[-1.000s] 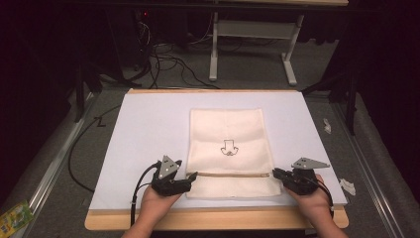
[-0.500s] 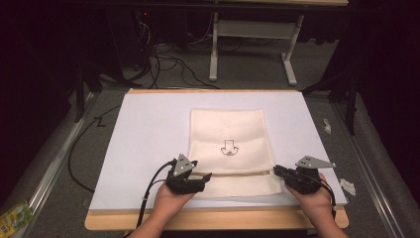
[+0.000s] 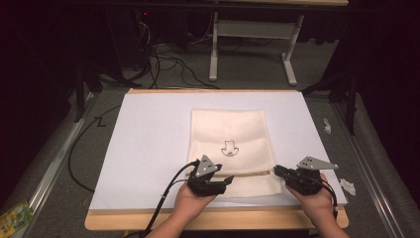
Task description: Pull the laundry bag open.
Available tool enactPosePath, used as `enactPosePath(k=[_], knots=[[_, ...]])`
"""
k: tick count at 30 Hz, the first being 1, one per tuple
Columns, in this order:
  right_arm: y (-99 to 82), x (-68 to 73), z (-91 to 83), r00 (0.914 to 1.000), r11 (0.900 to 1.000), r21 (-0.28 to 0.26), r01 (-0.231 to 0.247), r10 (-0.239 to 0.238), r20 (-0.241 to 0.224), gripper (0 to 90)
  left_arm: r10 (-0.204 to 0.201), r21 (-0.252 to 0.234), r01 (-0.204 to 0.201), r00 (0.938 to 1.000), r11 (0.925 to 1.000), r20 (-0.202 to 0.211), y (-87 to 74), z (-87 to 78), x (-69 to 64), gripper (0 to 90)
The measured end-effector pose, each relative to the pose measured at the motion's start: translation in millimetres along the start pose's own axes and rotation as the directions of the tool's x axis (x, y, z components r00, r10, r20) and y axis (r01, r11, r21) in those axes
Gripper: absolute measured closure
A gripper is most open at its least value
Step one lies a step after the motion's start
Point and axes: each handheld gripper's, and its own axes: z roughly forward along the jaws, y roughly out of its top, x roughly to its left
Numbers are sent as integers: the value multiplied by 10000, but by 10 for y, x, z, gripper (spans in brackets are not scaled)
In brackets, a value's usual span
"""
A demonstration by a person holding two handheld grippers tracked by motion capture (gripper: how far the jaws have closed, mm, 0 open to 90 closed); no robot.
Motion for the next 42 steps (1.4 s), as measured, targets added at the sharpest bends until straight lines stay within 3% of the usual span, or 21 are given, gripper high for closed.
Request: enactPosePath(k=[6, 12, 25, 36, 38, 42], knots=[[-2, 7, -24, 9999, 10000, -79, -22, 21, -110, 846, 28, 152, -37, 9980, 9999, 634, 115, 294, -188, 491], [-5, -21, -47, 10000, 9999, -147, -42, 41, -75, 847, 81, 338, -115, 9952, 9994, 971, 186, 540, -311, 517], [37, -6, -60, 9996, 9995, -322, -17, 8, -295, 849, -50, 516, -19, 9911, 9987, 1333, 265, 832, -445, 639], [49, 8, -63, 9995, 9992, -402, 42, -55, -320, 849, -134, 253, 108, 9941, 9996, 1079, 262, 893, -528, 713], [49, 4, -69, 9995, 9990, -442, -12, -2, -308, 848, 98, 74, -104, 9962, 9999, 868, 265, 878, -555, 787], [49, 5, -75, 9996, 9990, -454, -28, 16, -274, 848, 219, -77, -213, 9960, 9997, 871, 267, 864, -580, 813]])
